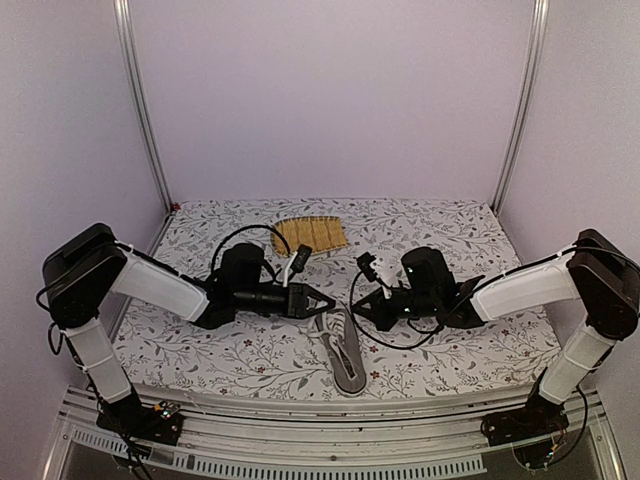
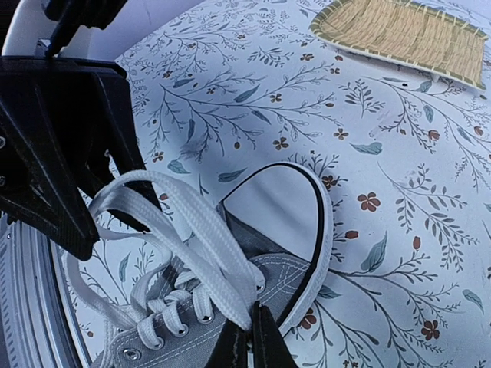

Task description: Tie the shoes

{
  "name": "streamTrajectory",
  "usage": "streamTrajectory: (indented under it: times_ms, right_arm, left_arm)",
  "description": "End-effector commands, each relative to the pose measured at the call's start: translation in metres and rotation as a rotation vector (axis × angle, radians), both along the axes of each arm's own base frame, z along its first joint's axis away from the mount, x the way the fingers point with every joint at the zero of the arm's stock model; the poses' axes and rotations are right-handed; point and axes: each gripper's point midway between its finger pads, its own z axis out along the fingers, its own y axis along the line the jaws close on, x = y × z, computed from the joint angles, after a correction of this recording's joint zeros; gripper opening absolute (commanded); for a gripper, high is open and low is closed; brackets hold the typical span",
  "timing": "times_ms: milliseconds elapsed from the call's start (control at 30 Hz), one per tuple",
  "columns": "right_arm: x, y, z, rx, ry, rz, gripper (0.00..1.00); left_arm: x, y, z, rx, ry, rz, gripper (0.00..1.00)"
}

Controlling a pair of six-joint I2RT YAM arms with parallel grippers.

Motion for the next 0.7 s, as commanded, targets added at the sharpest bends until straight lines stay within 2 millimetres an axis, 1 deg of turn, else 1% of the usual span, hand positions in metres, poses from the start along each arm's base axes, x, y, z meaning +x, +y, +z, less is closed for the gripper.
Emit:
streamTrajectory:
  times_ms: [0,67,167,233,300,333,400,533,667]
  right_arm:
    - [-0.001,0.006,0.024,0.047,-0.042,0.042,0.02]
    - [-0.002,0.006,0.023,0.045,-0.044,0.045,0.02]
    - [0.000,0.003,0.022,0.032,-0.051,0.025,0.03]
    - [0.004,-0.002,0.021,0.022,-0.054,-0.005,0.07]
    - [0.004,-0.005,0.025,0.028,-0.058,-0.020,0.17]
    - [0.003,-0.007,0.027,0.035,-0.059,-0.022,0.24]
    - [0.003,-0.011,0.033,0.058,-0.065,-0.022,0.32]
    - [0.000,-0.016,0.040,0.117,-0.064,0.013,0.37]
    - [-0.008,-0.006,0.048,0.161,-0.063,0.098,0.39]
  left_arm:
    - [0.012,-0.002,0.001,0.001,-0.014,0.015,0.28]
    - [0.013,-0.003,0.000,0.003,-0.012,0.017,0.23]
    - [0.013,-0.003,0.001,0.000,-0.017,0.020,0.07]
    - [0.013,-0.002,0.002,-0.001,-0.022,0.022,0.00]
    - [0.012,-0.001,0.002,-0.001,-0.023,0.020,0.00]
    - [0.011,-0.001,0.002,-0.002,-0.023,0.018,0.00]
    - [0.010,0.000,0.003,-0.004,-0.022,0.014,0.00]
    - [0.007,0.001,0.003,-0.004,-0.023,0.010,0.00]
    - [0.008,0.001,0.005,-0.008,-0.026,0.010,0.00]
